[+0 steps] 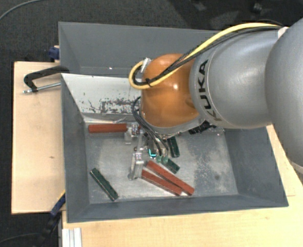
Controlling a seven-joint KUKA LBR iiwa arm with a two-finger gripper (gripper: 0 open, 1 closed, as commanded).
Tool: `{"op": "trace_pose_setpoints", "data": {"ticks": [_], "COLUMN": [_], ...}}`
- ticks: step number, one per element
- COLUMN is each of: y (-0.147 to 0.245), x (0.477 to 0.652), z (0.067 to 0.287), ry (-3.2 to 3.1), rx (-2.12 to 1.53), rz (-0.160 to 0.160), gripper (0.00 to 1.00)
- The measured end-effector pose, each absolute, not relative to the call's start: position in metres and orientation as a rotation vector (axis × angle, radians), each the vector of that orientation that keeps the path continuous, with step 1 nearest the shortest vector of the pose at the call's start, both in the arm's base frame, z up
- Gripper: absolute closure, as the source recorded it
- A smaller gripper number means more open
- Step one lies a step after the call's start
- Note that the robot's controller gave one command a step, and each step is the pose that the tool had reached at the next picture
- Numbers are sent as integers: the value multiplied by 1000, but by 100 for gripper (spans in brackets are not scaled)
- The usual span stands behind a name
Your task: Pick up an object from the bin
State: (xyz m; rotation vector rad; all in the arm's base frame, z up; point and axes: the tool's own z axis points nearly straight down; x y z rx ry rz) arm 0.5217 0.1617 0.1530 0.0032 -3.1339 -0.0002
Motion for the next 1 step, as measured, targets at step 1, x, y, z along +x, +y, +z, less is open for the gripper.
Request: {"op": "trace_pose_setpoints", "data": {"ticks": [1], "y": [80], "x": [500], "z": [68], "ry": [-3122], "rx": [278], "rz": [4], "gripper": [0]}}
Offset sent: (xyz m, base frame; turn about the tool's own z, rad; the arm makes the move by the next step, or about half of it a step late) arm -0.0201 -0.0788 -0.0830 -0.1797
